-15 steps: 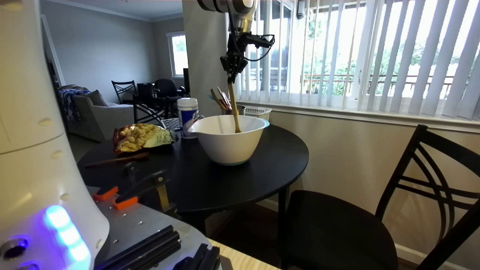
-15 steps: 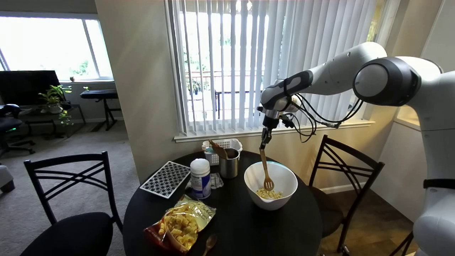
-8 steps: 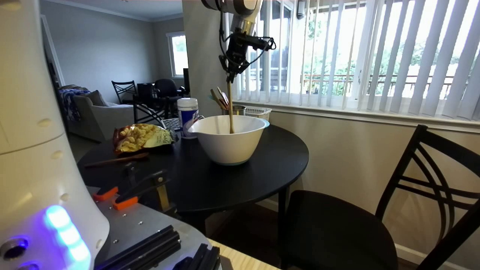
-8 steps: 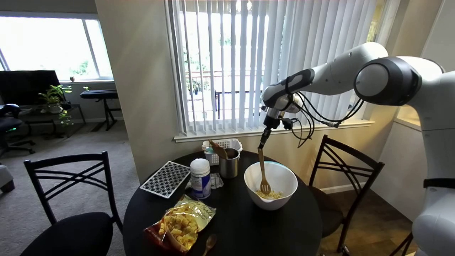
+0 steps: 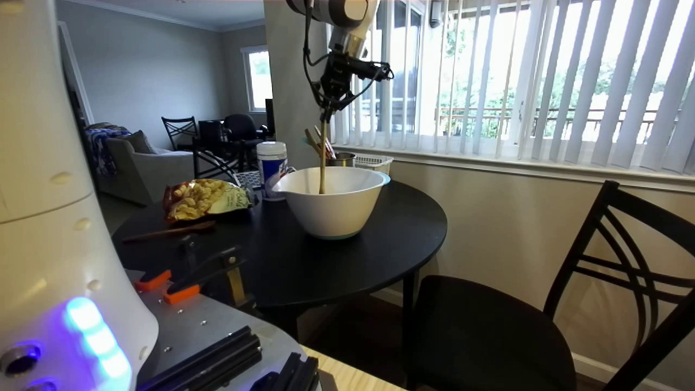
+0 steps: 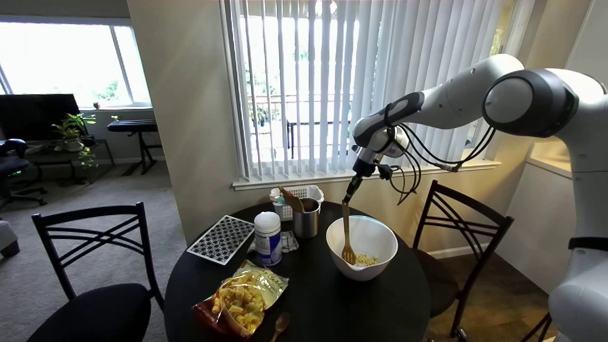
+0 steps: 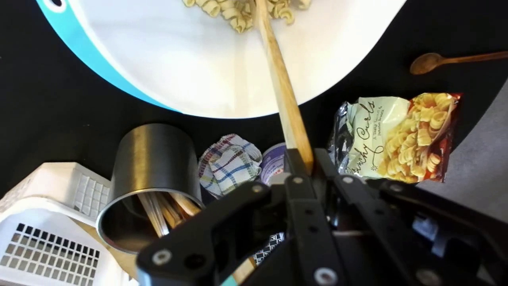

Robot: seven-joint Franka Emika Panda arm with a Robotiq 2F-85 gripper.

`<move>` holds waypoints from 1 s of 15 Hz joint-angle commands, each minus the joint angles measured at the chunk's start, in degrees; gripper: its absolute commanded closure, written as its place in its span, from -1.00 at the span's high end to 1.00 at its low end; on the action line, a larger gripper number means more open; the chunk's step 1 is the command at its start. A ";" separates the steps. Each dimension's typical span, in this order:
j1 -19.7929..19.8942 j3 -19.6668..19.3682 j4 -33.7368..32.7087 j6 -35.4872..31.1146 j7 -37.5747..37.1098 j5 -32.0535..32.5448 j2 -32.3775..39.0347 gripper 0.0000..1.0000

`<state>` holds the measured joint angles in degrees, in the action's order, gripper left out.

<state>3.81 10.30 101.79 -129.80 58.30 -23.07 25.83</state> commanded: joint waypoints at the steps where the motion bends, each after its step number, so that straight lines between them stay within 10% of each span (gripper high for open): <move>1: 3.01 3.17 12.12 -4.75 9.77 -6.10 -7.79 -0.90; 8: 1.54 1.44 27.77 -13.82 14.66 -19.34 -15.60 -0.90; 15: -3.12 -2.33 34.79 -9.93 8.91 -6.72 -20.11 -0.90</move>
<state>3.12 10.06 132.42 -140.89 70.86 -37.59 6.76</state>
